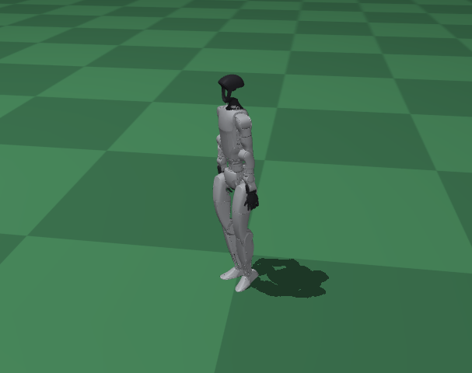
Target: In place motions
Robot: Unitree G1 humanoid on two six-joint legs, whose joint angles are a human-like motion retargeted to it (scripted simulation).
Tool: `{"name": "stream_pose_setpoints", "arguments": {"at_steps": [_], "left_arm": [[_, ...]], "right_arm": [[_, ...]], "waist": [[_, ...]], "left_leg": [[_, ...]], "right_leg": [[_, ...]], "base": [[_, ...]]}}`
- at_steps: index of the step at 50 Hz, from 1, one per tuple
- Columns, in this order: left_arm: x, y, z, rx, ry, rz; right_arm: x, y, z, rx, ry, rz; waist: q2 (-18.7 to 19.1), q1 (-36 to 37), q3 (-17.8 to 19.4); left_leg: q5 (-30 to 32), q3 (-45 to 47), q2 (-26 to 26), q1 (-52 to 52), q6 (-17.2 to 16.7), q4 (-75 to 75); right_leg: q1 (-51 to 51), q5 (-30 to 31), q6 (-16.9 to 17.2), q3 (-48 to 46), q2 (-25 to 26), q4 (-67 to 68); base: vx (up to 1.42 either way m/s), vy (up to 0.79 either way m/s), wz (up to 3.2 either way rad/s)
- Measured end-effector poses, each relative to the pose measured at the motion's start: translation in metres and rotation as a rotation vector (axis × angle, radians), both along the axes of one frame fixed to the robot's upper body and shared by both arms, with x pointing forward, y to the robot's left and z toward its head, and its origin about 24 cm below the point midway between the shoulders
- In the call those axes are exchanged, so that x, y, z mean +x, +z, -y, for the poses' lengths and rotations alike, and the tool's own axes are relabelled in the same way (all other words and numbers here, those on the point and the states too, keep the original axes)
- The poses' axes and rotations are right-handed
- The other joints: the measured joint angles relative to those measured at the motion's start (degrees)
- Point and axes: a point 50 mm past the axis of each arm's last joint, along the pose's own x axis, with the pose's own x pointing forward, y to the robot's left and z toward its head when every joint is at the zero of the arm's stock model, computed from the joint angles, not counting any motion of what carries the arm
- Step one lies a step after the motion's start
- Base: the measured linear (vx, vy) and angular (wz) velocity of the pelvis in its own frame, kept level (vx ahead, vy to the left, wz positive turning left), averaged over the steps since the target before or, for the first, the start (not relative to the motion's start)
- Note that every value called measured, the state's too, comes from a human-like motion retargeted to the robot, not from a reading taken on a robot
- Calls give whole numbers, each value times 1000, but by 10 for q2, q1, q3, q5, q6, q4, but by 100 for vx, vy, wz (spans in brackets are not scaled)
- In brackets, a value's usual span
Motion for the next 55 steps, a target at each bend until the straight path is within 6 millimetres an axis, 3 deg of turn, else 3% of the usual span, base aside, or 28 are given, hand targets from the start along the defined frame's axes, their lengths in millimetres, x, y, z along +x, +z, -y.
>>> {"name": "stream_pose_setpoints", "arguments": {"at_steps": [13, 33, 55], "left_arm": [[17, -1, -1, 12, -22, 63], [-15, 2, 6, -47, 33, -52], [-2, 0, 4, -34, 24, 2]], "right_arm": [[8, 0, -2, 16, 38, 17], [5, 0, -9, 39, 73, 3], [0, -1, -9, 28, 95, -10]], "waist": [[10, 6, -29], [7, 8, -48], [7, 6, -47]], "left_leg": [[-19, 7, -9, 11, 0, -20], [-33, 8, -25, 23, 0, -55], [-48, 7, -38, 25, 0, -70]], "right_leg": [[2, -3, 15, 0, -5, 0], [0, 10, 18, 13, -5, -9], [-3, 10, 24, 15, -10, -11]], "base": [[1, 1, -5], [-2, 2, 2], [-1, 1, 1]]}}
